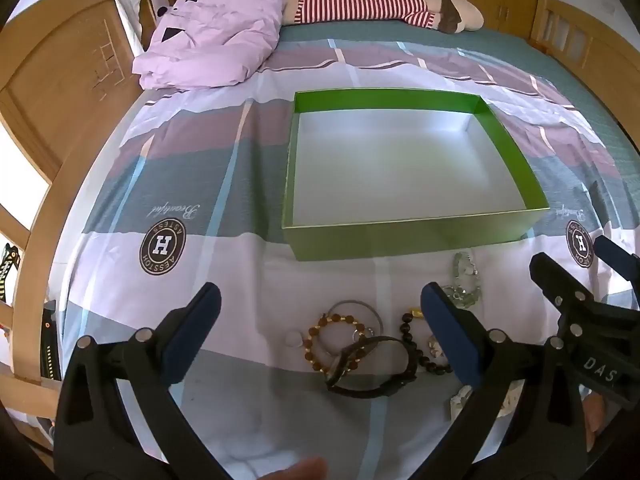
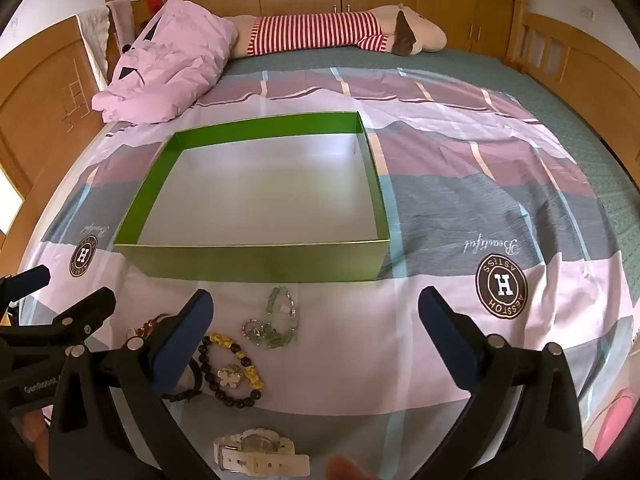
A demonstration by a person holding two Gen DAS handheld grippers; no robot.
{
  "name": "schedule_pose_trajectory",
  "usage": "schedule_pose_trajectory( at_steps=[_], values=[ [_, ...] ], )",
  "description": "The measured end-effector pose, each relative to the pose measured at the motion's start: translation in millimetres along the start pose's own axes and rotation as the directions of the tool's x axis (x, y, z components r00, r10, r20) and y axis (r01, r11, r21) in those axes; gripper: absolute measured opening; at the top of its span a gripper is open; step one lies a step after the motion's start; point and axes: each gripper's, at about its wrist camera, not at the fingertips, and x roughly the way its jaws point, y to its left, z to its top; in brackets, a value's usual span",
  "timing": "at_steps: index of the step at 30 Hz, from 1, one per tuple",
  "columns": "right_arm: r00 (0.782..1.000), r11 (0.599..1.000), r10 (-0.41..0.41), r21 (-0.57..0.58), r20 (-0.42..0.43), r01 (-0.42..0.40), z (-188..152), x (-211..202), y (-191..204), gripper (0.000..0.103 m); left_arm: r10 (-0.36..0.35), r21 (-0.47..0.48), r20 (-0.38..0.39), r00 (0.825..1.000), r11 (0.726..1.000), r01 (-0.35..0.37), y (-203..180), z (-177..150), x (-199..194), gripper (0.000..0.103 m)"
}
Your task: Organize jewelry
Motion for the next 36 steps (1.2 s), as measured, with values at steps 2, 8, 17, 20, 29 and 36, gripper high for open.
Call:
schedule_pose_trajectory(
  at_steps=[2, 8, 17, 20, 29, 36],
  values=[
    [1.000, 1.000, 0.006, 0.000, -0.006, -0.006, 0.8, -0.1, -0.1, 0.102, 0.000, 0.000, 0.002, 1.000, 1.000, 0.000, 2.4, -0.2, -0.4, 0.101],
    [1.000, 1.000, 0.014, -0.003, -0.011, -0.014, -3.0, 2.2, 3.0, 0.102, 0.008, -0.007, -0.013, 1.000, 1.000, -0.008, 8.9, -0.3, 0.0, 0.101],
    [0.995, 0.999, 0.044, -0.023, -0.090, -0.046, -10.6, 0.4, 20.4, 0.102, 0.042, -0.043, -0.031, 0.999, 0.998, -0.044, 21.2, -2.4, -8.0, 0.101],
    [0.997, 0.999, 0.023, -0.040, -0.080, -0.027, -12.2, -8.2, 28.3, 0.102, 0.051, -0.046, -0.046, 0.998, 0.998, -0.053, 25.6, -6.5, -15.8, 0.101],
    [0.998, 0.998, 0.007, -0.061, -0.056, -0.010, -14.0, -42.3, 41.7, 0.102, 0.044, -0.070, -0.022, 0.999, 0.996, -0.046, 37.4, -16.9, -45.6, 0.101],
    [1.000, 0.998, 0.008, -0.069, -0.018, -0.009, -14.7, -64.1, 47.5, 0.102, 0.052, -0.067, 0.003, 0.999, 0.996, -0.052, 38.4, -22.1, -60.1, 0.101]
  ],
)
